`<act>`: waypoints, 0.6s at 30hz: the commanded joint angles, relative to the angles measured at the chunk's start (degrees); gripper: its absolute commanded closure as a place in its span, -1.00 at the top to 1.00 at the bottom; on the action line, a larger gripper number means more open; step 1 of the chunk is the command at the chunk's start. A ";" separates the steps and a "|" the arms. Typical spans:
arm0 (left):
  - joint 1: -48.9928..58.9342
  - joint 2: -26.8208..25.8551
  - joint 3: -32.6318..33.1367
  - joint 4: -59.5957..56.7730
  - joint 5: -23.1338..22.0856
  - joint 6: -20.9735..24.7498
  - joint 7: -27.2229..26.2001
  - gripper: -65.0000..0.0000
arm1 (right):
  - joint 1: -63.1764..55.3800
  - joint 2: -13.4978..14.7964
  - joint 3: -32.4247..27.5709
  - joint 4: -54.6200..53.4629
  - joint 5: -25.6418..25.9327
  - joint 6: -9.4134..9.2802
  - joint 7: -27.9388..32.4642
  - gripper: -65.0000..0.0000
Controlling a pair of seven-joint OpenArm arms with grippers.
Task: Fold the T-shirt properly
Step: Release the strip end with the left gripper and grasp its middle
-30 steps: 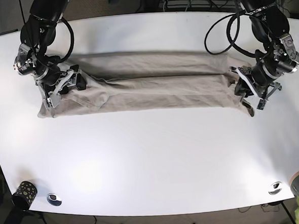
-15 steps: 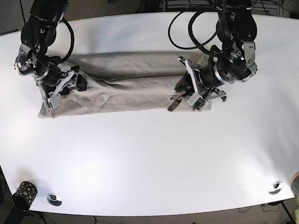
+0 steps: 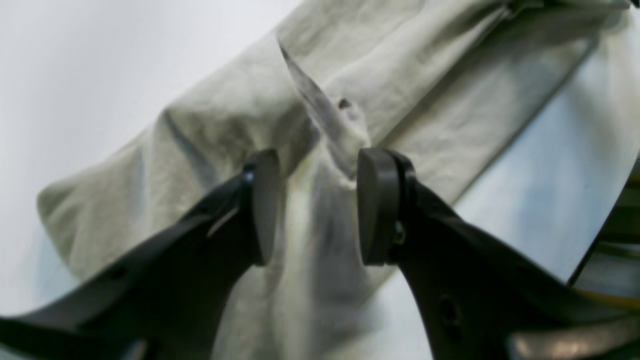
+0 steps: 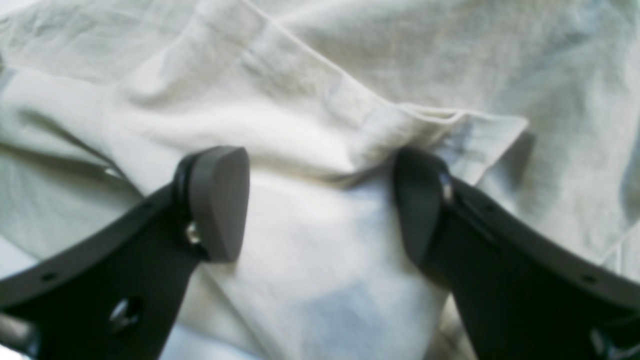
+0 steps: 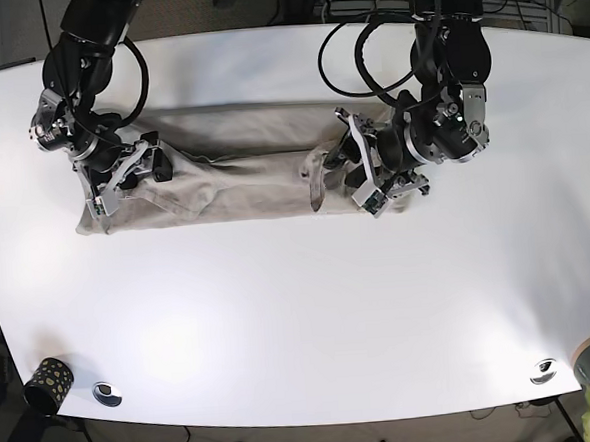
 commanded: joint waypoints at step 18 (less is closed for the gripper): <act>-1.61 -1.41 2.06 5.55 -2.30 -0.08 -1.06 -0.26 | 1.74 0.48 0.09 6.76 0.01 -0.03 -2.91 0.35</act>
